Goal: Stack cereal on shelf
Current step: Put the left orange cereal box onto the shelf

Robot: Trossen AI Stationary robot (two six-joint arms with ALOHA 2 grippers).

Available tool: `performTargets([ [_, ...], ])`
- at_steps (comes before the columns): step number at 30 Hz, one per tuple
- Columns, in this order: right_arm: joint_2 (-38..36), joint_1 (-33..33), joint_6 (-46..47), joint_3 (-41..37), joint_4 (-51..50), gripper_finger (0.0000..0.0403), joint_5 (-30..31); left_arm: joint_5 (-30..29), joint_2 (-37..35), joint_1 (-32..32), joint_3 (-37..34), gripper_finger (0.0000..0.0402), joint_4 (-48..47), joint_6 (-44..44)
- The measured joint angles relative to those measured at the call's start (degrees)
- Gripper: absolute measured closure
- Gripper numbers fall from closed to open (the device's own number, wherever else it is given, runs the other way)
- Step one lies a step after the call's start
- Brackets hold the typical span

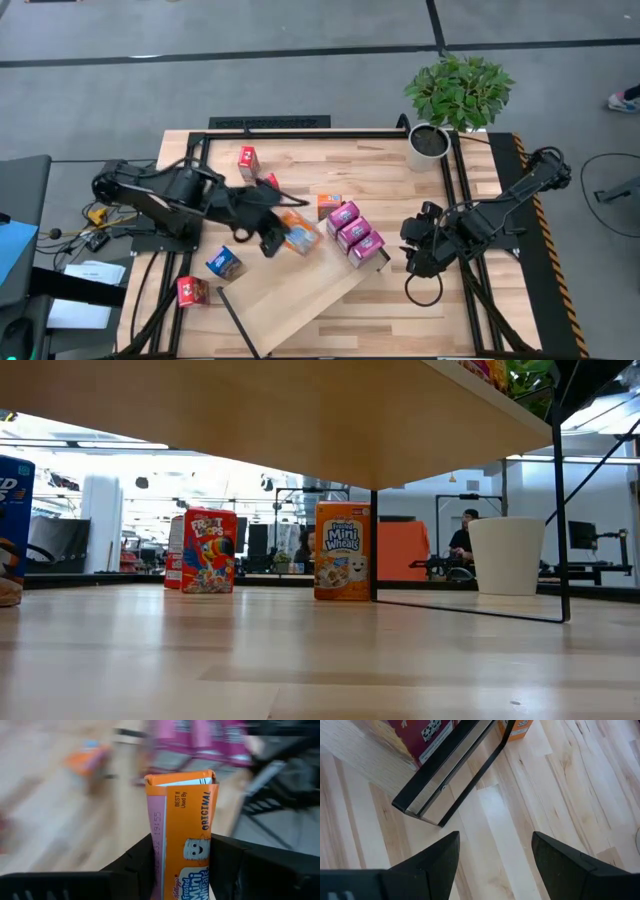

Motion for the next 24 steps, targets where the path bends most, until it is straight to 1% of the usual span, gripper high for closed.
performTargets([
  [4,0.0,0.0,0.1,0.0,0.1,0.0128,0.0,7.4,2.0,-0.3,0.0,0.0275,9.4,0.5],
  [7,0.0,0.0,0.1,0.0,0.1,0.0128,0.0,10.6,2.9,-1.0,0.0,0.0275,13.4,0.1],
  [10,0.0,0.0,0.1,0.0,0.1,0.0128,0.0,9.5,2.8,-2.1,0.0,0.0275,13.5,0.1],
  [14,0.0,0.0,0.1,0.0,0.2,0.0128,-0.2,3.3,2.8,-3.3,0.1,0.0276,7.9,0.1],
  [17,0.0,0.0,0.1,0.0,0.2,0.0128,-1.3,0.2,3.4,-4.2,0.1,0.0276,5.9,0.1],
  [19,0.0,0.0,0.3,0.0,0.2,0.0128,-1.7,0.4,4.1,-4.8,0.1,0.0276,6.2,-0.1],
  [21,0.0,0.0,0.8,0.0,0.2,0.0128,-1.9,2.7,5.3,-5.3,0.6,0.0276,7.3,-0.5],
  [24,0.0,0.0,0.8,0.0,0.4,0.0128,-2.3,6.9,8.3,-6.0,6.5,0.0279,8.0,1.0],
])
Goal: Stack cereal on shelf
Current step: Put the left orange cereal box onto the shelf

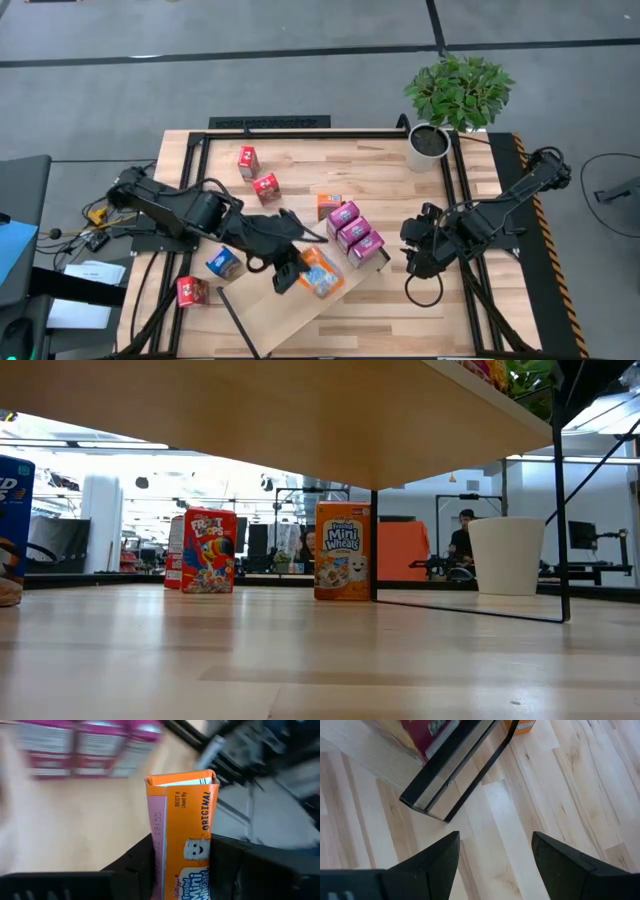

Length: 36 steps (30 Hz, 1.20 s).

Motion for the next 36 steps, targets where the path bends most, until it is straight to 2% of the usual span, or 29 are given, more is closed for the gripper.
performTargets([
  [4,0.0,-0.3,-0.2,0.0,0.2,0.0128,-0.1,0.8,4.3,-0.8,13.0,0.0287,-2.6,4.6],
  [9,0.0,-0.6,-0.2,0.0,0.4,0.0128,-0.1,-7.0,10.4,-2.5,30.3,0.0293,-17.2,7.2],
  [12,0.0,-0.6,-0.2,0.0,0.8,0.0128,-0.3,-11.0,10.0,-3.4,27.1,0.0294,-18.5,5.5],
  [16,0.0,-0.5,0.2,0.0,1.5,0.0128,-0.4,-11.2,10.2,-3.4,23.6,0.0294,-23.2,1.3],
  [22,0.0,-0.5,1.1,0.0,2.0,0.0128,-0.5,-14.1,13.4,-3.1,22.5,0.0294,-28.5,-3.0],
  [36,0.0,-0.5,1.2,0.0,3.4,0.0128,-0.5,-11.0,19.1,-3.2,22.5,0.0295,-28.2,-7.3],
])
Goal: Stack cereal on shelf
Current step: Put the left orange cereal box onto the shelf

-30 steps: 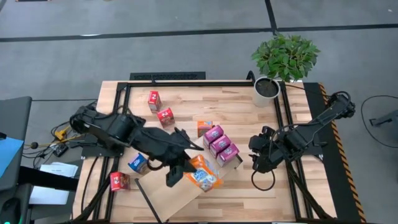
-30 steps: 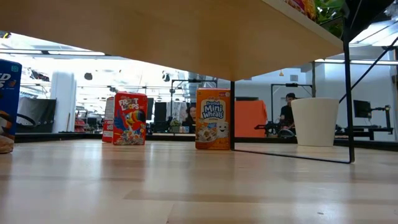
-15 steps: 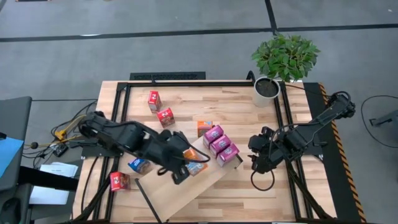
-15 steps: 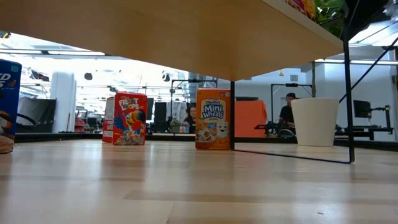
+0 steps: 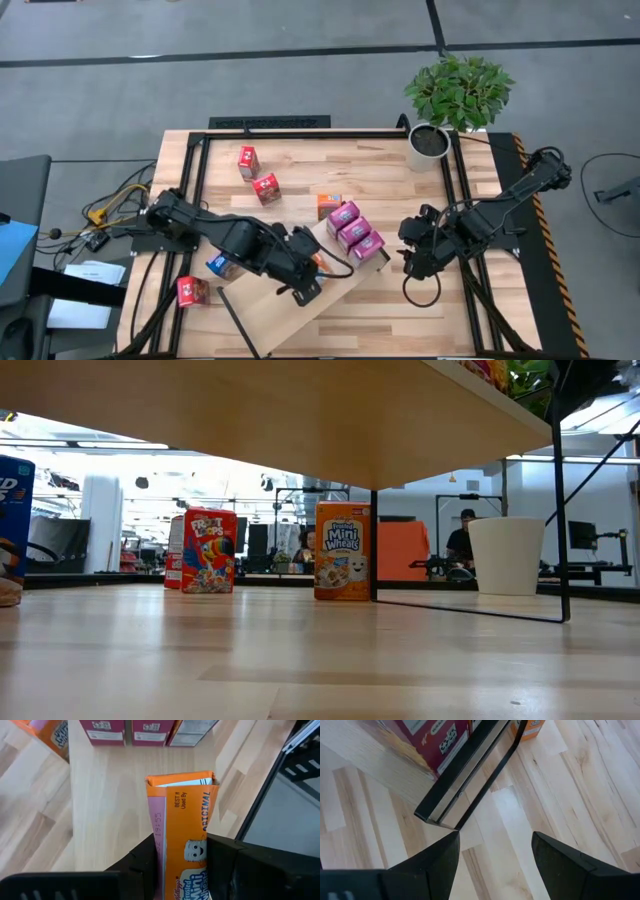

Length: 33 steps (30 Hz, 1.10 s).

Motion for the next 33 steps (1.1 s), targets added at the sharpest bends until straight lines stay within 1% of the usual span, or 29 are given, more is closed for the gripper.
performTargets([
  [5,0.0,0.0,0.0,0.0,0.3,0.0128,0.0,-1.5,0.2,0.0,0.1,0.0295,0.5,-0.4],
  [10,0.0,0.0,0.0,0.0,0.7,0.0128,0.0,-0.7,0.6,0.0,0.0,0.0294,1.5,1.8],
  [14,0.0,0.0,0.0,0.0,1.1,0.0128,0.0,0.1,0.7,0.0,0.0,0.0286,3.2,1.3],
  [18,0.0,0.0,-0.1,0.0,1.1,0.0128,0.0,-0.1,0.7,0.0,0.0,0.0275,5.0,5.2],
  [24,0.0,0.0,-0.2,0.0,1.1,0.0128,0.0,-1.5,0.7,0.0,0.0,0.0247,5.0,6.2],
  [30,0.0,0.0,-0.1,0.0,1.1,0.0128,0.0,-1.5,0.7,0.0,0.0,0.0204,5.7,5.0],
  [33,0.0,0.0,-0.2,0.0,1.1,0.0128,0.0,-1.3,0.7,0.0,0.0,0.0189,6.1,4.8],
])
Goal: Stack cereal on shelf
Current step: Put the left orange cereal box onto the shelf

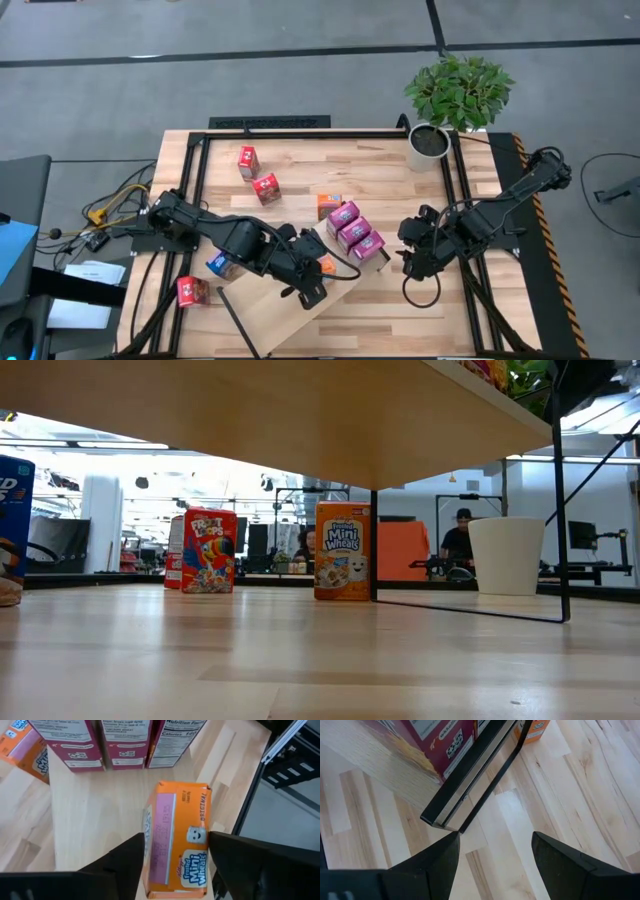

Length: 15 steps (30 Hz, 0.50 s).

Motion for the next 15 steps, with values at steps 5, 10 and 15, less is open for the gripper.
performTargets([
  [5,0.0,0.0,0.0,0.0,0.0,0.0128,0.0,1.9,-0.7,0.6,1.6,0.0185,0.3,1.7],
  [10,0.0,0.0,0.0,0.0,0.0,0.0128,0.0,2.8,-3.4,0.6,6.1,0.0195,-1.2,4.2],
  [15,0.0,0.0,0.0,0.0,0.0,0.0128,0.0,-2.8,-5.0,-3.0,7.0,0.0236,-14.8,2.3],
])
